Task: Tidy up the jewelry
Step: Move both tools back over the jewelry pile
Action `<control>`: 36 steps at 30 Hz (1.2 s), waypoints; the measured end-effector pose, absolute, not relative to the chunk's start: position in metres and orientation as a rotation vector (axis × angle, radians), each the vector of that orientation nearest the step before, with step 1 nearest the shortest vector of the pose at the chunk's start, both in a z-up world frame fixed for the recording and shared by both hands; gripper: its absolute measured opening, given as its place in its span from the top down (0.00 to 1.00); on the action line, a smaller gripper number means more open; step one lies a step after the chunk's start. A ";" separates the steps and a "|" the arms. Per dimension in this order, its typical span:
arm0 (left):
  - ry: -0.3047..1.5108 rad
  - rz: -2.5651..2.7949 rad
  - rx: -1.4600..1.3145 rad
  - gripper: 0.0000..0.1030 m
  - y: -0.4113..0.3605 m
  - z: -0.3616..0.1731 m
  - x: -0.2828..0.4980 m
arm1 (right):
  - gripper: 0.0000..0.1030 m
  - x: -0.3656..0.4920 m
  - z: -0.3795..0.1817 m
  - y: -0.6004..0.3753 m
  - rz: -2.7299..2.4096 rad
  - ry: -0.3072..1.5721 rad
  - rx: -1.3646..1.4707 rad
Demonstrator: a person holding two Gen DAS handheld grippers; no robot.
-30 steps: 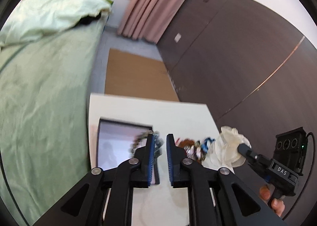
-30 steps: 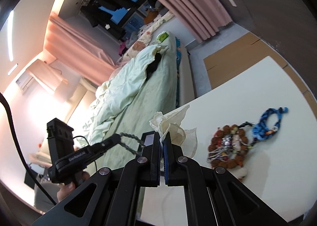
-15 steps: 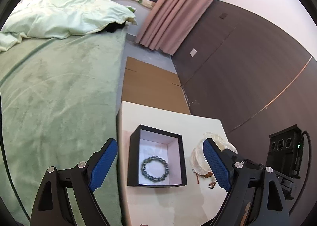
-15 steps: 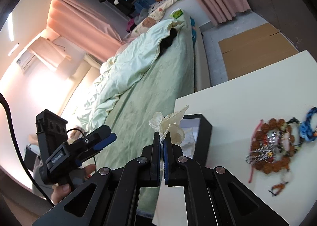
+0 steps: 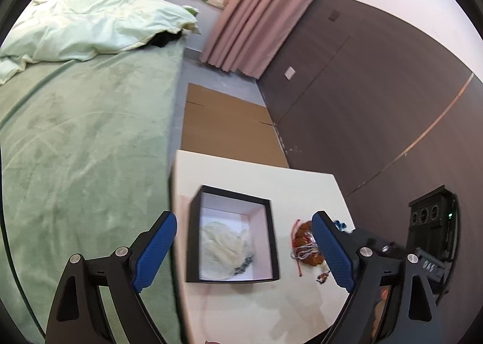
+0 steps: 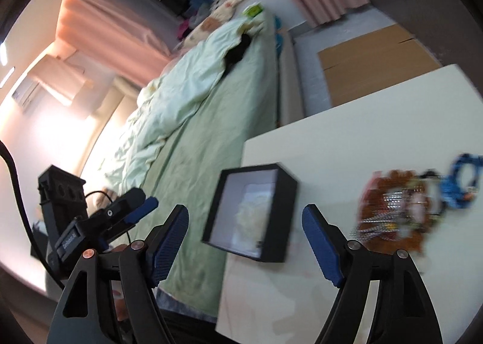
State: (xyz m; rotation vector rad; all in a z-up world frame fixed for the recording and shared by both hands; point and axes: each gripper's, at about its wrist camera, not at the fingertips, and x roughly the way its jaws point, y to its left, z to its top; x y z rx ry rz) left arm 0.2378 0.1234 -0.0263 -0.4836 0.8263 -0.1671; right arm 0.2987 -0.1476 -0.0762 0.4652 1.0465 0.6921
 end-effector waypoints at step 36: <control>1.093 -0.399 -0.051 0.55 -0.083 -0.102 0.290 | 0.32 0.266 -0.124 -0.325 0.341 1.120 0.627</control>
